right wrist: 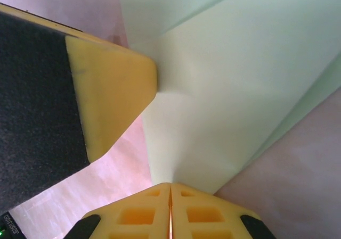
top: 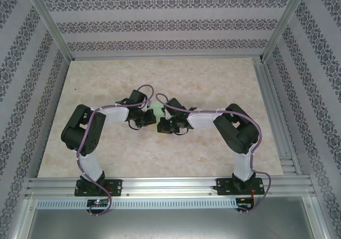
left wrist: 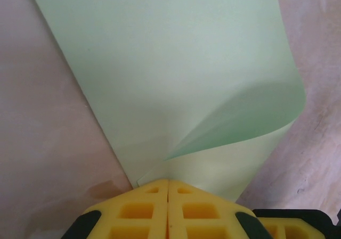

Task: Fold a paper plane with a square sheet of paper (pick it up from the middle)
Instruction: Third fold the triangle at the center of the table.

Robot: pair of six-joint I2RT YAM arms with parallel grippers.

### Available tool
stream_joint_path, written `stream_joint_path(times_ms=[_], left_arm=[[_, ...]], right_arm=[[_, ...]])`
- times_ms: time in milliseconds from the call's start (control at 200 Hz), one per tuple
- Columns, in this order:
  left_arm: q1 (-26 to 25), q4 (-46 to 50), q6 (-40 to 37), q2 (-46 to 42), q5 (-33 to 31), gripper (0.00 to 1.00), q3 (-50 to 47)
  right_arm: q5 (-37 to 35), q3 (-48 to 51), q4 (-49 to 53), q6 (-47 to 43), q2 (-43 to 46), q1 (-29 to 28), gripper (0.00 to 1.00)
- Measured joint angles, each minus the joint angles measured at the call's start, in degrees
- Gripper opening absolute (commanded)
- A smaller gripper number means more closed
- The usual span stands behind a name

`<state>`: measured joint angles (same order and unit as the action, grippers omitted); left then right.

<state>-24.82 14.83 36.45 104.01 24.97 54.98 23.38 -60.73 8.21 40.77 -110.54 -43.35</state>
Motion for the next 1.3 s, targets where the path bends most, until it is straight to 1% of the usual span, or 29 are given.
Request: stream_joint_path(times_ms=[270, 465, 759, 1029, 1299], left_arm=[[0.0, 0.0, 0.0, 0.0, 0.0, 0.08, 0.0], [0.0, 0.0, 0.0, 0.0, 0.0, 0.08, 0.1], [0.0, 0.2, -0.2, 0.2, 0.0, 0.08, 0.4], [0.0, 0.4, -0.2, 0.3, 0.0, 0.08, 0.6], [0.0, 0.4, -0.2, 0.3, 0.0, 0.08, 0.6]], right_arm=[[-2.4, -3.0, 2.6, -1.5, 0.5, 1.1, 0.09], [-4.3, -4.1, 4.5, -1.9, -1.3, 1.1, 0.08], [-4.7, -5.2, 6.0, -1.9, -1.6, 1.9, 0.08], [-4.7, -6.0, 5.9, -1.9, -0.5, 4.8, 0.08], [-5.8, -7.1, 6.7, -1.9, -2.9, 5.2, 0.08]])
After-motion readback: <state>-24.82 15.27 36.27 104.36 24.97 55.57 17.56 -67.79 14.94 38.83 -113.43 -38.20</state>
